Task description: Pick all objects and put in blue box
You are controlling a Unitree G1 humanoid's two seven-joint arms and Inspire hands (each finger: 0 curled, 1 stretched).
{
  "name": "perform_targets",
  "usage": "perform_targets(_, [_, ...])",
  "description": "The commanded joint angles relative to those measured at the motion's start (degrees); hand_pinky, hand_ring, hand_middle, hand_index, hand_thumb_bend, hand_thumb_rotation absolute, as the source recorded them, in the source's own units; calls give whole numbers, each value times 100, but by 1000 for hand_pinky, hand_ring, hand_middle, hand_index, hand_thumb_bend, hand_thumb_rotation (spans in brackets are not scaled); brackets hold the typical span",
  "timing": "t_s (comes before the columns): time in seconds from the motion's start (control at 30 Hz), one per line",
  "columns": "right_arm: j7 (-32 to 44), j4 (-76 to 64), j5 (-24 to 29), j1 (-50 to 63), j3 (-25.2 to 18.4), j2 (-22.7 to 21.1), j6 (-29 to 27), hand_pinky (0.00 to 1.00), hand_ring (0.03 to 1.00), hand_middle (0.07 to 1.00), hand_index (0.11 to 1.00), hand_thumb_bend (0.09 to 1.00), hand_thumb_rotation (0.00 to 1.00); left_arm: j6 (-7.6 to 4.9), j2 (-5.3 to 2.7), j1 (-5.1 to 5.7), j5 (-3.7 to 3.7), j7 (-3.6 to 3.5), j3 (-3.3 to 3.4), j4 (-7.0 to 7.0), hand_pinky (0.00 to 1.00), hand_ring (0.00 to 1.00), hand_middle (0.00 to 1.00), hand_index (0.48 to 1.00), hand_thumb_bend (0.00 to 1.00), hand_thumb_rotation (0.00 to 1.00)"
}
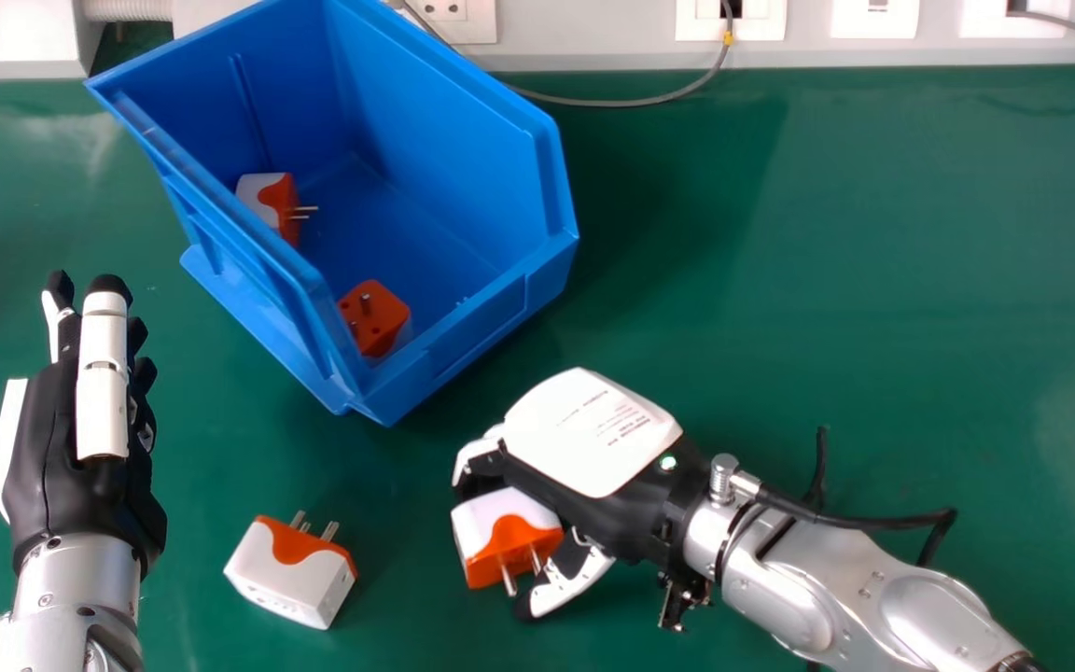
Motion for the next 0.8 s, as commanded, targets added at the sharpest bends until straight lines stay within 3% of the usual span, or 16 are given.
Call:
perform_targets(0.0, [178, 33, -80, 128, -33, -104, 240, 166, 218, 302, 521, 479, 160, -4, 26, -124, -33, -14, -12, -48, 1000, 984, 984, 989, 255, 922])
perform_targets(0.17, [229, -72, -60, 127, -10, -123, 279, 120, 171, 251, 503, 482, 156, 24, 27, -112, -41, -13, -20, -89, 1000, 985, 985, 990, 256, 923])
perform_targets(0.33, [254, -99, -37, 94, -24, -148, 323, 68, 118, 195, 480, 486, 152, 13, 39, -160, -50, -28, -9, -30, 1000, 989, 991, 994, 255, 925])
perform_targets(0.77, [451, -572, 113, 247, -221, -222, 533, 38, 86, 171, 471, 484, 150, 24, 38, -171, -7, -30, -29, -31, 1000, 993, 995, 997, 258, 928])
